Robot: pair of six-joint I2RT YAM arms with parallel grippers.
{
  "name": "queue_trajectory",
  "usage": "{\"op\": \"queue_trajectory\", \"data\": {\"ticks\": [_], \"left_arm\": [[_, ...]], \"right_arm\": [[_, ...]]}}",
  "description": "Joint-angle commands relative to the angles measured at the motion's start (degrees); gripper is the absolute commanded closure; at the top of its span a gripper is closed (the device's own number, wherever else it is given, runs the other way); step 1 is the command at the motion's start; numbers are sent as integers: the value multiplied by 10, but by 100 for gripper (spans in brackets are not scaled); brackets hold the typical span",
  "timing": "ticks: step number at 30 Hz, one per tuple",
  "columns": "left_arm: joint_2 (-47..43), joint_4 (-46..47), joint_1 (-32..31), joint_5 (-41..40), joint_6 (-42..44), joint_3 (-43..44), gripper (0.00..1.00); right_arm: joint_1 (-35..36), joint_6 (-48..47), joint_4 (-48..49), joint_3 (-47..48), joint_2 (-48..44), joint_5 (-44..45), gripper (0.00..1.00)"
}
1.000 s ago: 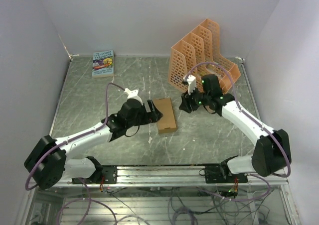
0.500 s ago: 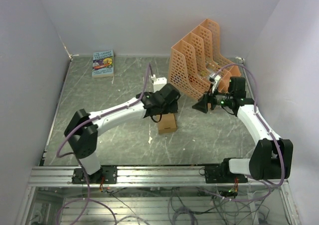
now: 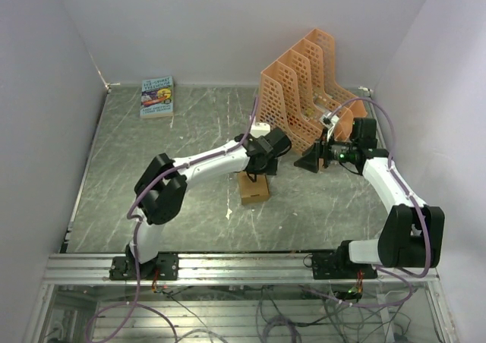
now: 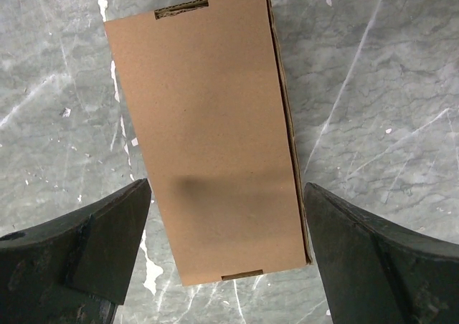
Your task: Fold the paper box
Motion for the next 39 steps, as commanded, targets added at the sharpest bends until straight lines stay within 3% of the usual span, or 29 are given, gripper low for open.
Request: {"op": "queue_trajectory", "data": {"ticks": [1, 3, 5, 7, 9, 10, 15, 23, 31, 39], "left_arm": [[-5, -24, -1, -23, 3, 26, 1], [-59, 15, 0, -33, 5, -25, 2], [-146, 112, 15, -10, 9, -120, 5], [-224, 204, 48, 44, 15, -222, 16], [-268, 262, 98, 114, 18, -297, 34], [-279, 273, 119, 144, 21, -323, 41], [-287, 310, 156, 205, 29, -396, 55], [-198, 341, 156, 219, 34, -409, 73], [-153, 420, 157, 261, 27, -427, 74], [-106, 498, 156, 303, 19, -422, 74]], "right_arm": [[9, 25, 24, -12, 20, -2, 31], [35, 40, 38, -20, 26, 46, 39], [70, 56, 59, -28, 28, 100, 61], [104, 65, 68, -28, 39, 144, 83], [125, 66, 61, -19, 58, 179, 100], [133, 68, 59, -16, 69, 195, 100], [180, 87, 60, -5, 115, 293, 100], [249, 113, 45, 50, 194, 350, 100], [270, 117, 23, 109, 248, 308, 100], [281, 116, 14, 135, 214, 270, 100]]}}
